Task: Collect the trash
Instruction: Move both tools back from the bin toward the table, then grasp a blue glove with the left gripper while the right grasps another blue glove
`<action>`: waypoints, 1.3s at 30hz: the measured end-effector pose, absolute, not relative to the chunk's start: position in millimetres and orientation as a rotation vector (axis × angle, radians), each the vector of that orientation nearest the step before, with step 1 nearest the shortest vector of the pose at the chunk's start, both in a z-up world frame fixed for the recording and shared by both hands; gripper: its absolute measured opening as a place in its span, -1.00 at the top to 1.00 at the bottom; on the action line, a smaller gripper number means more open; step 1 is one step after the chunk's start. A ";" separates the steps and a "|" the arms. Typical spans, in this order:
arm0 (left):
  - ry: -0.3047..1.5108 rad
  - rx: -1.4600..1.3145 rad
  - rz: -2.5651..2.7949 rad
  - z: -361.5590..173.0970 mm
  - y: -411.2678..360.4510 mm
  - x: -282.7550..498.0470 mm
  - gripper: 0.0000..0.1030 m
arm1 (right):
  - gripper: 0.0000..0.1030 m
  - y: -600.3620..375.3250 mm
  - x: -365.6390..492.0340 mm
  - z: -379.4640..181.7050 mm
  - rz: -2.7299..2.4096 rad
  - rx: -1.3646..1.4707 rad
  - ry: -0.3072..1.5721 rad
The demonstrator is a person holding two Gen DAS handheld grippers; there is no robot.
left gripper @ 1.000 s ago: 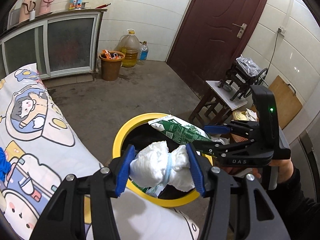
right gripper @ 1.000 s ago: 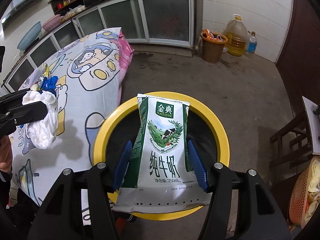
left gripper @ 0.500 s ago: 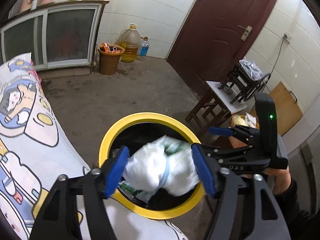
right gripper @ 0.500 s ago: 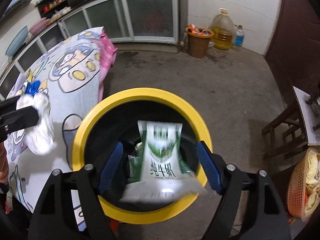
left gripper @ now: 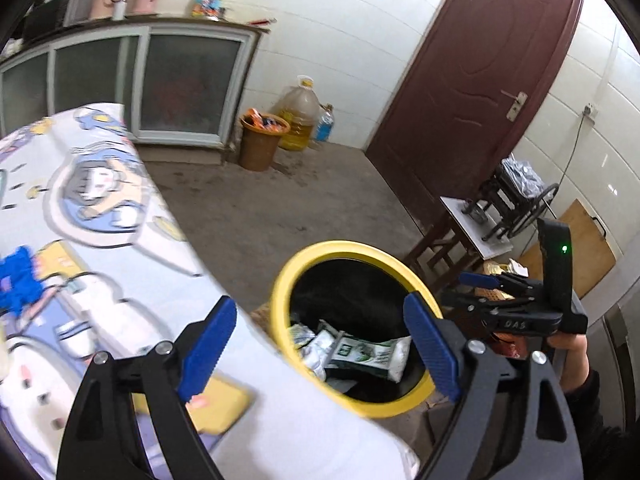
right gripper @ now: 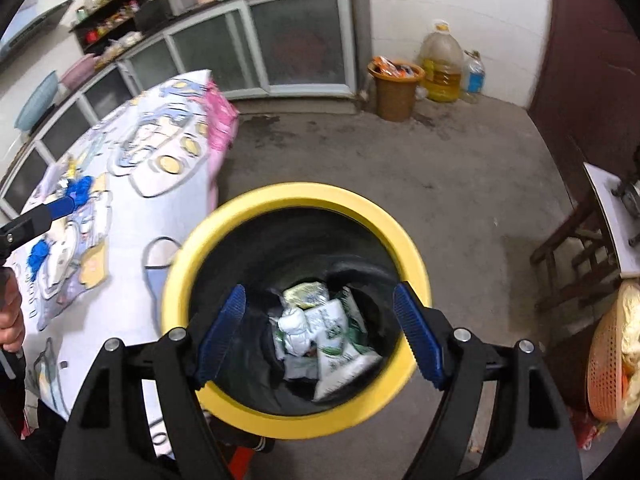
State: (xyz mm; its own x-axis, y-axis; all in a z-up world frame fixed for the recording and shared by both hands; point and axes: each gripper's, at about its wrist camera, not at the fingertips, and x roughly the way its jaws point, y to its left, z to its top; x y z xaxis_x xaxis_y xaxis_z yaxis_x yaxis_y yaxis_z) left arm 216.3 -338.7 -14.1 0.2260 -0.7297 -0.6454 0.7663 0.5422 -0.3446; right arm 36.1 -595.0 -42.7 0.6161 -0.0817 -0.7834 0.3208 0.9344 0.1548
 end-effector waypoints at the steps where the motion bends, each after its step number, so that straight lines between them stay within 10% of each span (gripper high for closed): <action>1: 0.844 0.048 -1.019 -10.9 -321.1 217.7 -0.60 | -0.42 -590.3 38.7 -39.0 -0.218 0.287 0.866; 19: 0.727 0.103 -0.554 -13.4 -56.7 221.5 -0.60 | -0.51 -389.6 167.4 6.0 0.297 0.050 0.655; 39: 0.799 0.011 -0.507 -45.8 -42.3 251.2 -0.59 | -0.26 -288.3 302.1 -35.2 0.408 -0.077 0.793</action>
State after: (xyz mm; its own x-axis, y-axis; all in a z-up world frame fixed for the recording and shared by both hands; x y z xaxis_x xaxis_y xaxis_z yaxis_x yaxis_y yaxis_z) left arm 251.2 -42.3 -45.8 0.5850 -0.4302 -0.6875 0.4385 0.8809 -0.1781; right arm 302.1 -288.3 -35.2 0.6282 0.3267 -0.7061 -0.3839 0.9196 0.0839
